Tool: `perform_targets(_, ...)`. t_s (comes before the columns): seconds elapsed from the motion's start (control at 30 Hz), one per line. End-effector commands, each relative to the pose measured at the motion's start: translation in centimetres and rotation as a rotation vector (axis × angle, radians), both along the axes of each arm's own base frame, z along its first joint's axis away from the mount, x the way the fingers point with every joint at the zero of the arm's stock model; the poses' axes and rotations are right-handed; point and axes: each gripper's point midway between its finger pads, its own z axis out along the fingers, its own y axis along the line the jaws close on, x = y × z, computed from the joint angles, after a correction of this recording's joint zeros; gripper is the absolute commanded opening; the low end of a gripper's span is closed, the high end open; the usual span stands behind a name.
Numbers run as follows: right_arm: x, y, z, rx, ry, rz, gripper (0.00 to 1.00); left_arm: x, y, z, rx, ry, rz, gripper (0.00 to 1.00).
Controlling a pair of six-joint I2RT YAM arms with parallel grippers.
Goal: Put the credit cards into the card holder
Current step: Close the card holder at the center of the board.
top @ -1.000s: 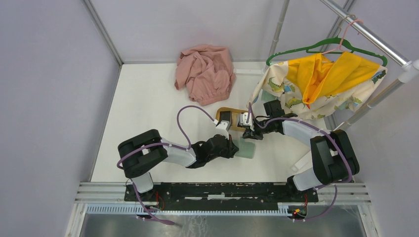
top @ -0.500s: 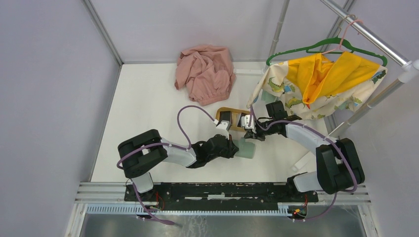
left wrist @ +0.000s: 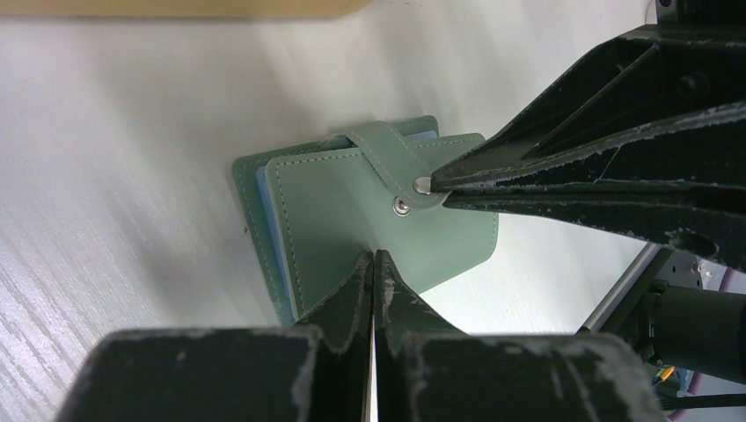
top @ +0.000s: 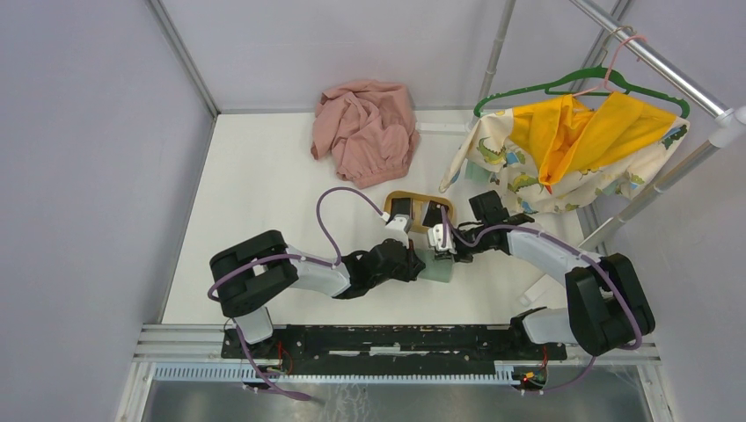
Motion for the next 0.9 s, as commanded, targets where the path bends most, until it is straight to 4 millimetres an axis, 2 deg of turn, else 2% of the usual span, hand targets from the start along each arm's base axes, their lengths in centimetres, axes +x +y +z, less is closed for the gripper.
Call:
perform_targets(0.0, -0.9, 0.5, 0.5, 0.014, -0.011, 0.04, 0.0, -1.7, 2.1, -3.5, 0.157, 0.049, -0.041, 0.02)
perform_targets(0.87, -1.3, 0.4, -1.0, -0.078, -0.078, 0.073, 0.0, -1.9, 2.0, -3.5, 0.157, 0.044, -0.045, 0.02)
